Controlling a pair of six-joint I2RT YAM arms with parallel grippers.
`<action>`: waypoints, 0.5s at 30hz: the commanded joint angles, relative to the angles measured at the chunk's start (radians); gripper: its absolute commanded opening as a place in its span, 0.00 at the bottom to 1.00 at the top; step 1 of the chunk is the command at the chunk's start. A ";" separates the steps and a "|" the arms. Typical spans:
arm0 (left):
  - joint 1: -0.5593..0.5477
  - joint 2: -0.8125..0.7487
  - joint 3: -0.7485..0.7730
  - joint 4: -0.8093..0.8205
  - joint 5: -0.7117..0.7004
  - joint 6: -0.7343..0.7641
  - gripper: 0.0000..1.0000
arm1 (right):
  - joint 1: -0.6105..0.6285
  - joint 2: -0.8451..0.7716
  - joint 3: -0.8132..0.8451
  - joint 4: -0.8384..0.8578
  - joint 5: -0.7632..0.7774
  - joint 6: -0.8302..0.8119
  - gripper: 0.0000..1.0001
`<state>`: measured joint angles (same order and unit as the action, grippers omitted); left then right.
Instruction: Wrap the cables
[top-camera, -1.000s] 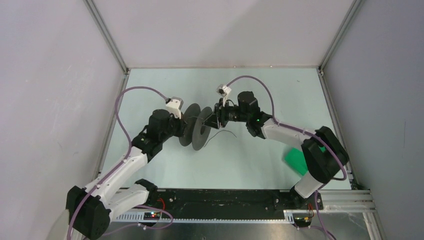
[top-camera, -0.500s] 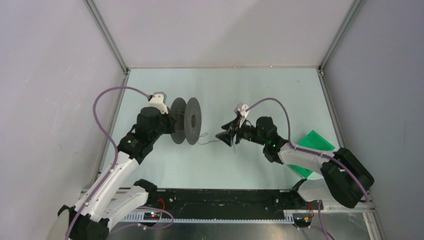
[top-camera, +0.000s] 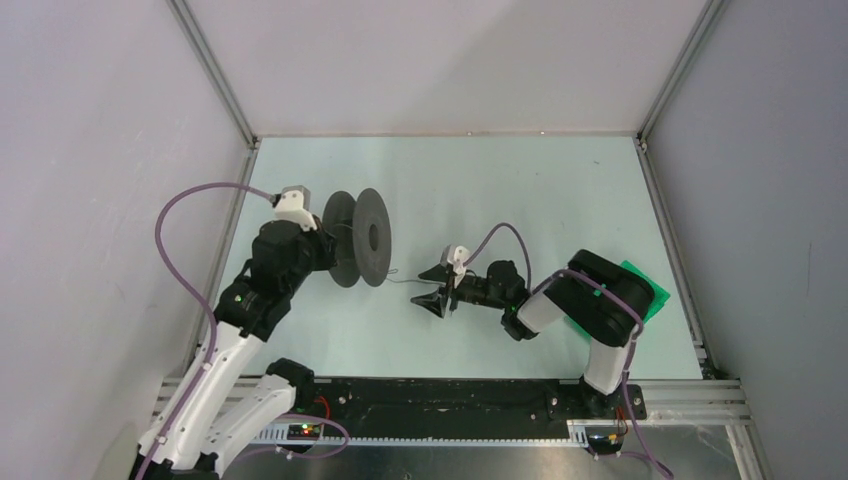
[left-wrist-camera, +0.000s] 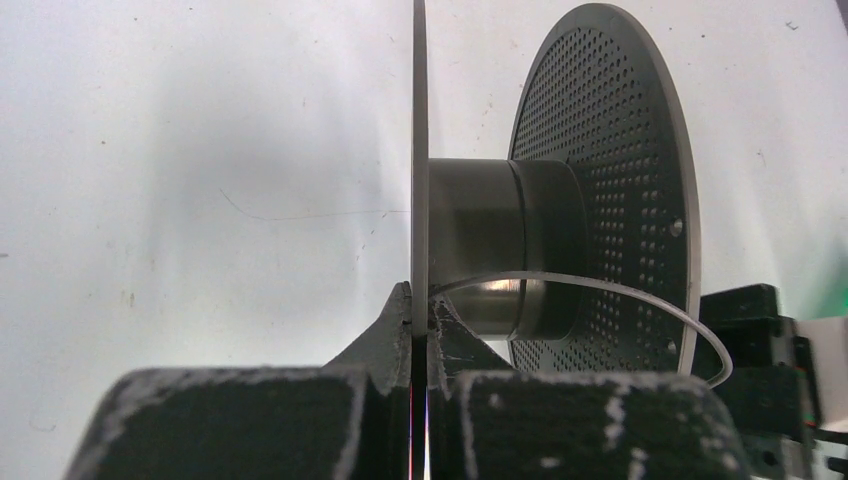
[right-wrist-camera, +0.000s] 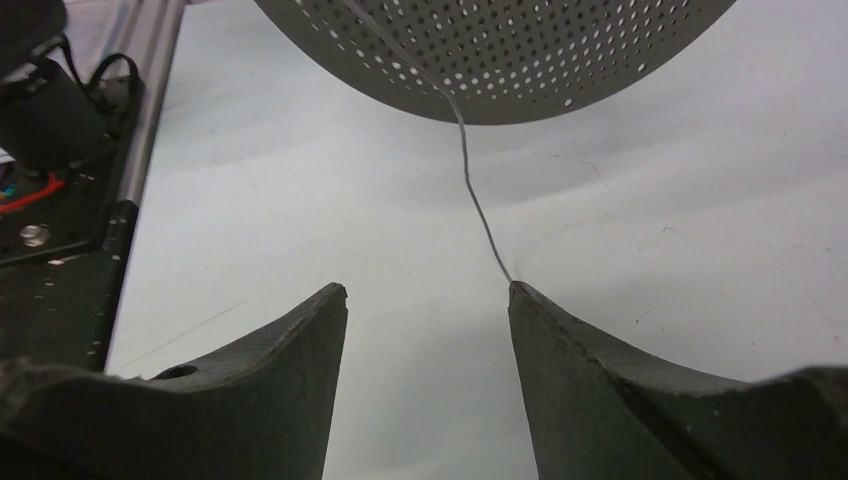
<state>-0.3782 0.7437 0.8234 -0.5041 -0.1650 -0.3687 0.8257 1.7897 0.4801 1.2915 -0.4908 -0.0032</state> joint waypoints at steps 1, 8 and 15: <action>0.007 -0.050 0.053 0.058 0.008 -0.057 0.00 | 0.031 0.099 0.068 0.208 0.022 -0.106 0.65; 0.007 -0.066 0.082 0.041 0.059 -0.108 0.00 | 0.053 0.215 0.192 0.213 0.047 -0.094 0.68; 0.007 -0.078 0.099 0.025 0.075 -0.137 0.00 | 0.085 0.317 0.277 0.218 0.060 -0.072 0.67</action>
<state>-0.3771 0.6945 0.8574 -0.5449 -0.1143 -0.4561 0.8845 2.0624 0.7185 1.4345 -0.4397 -0.0711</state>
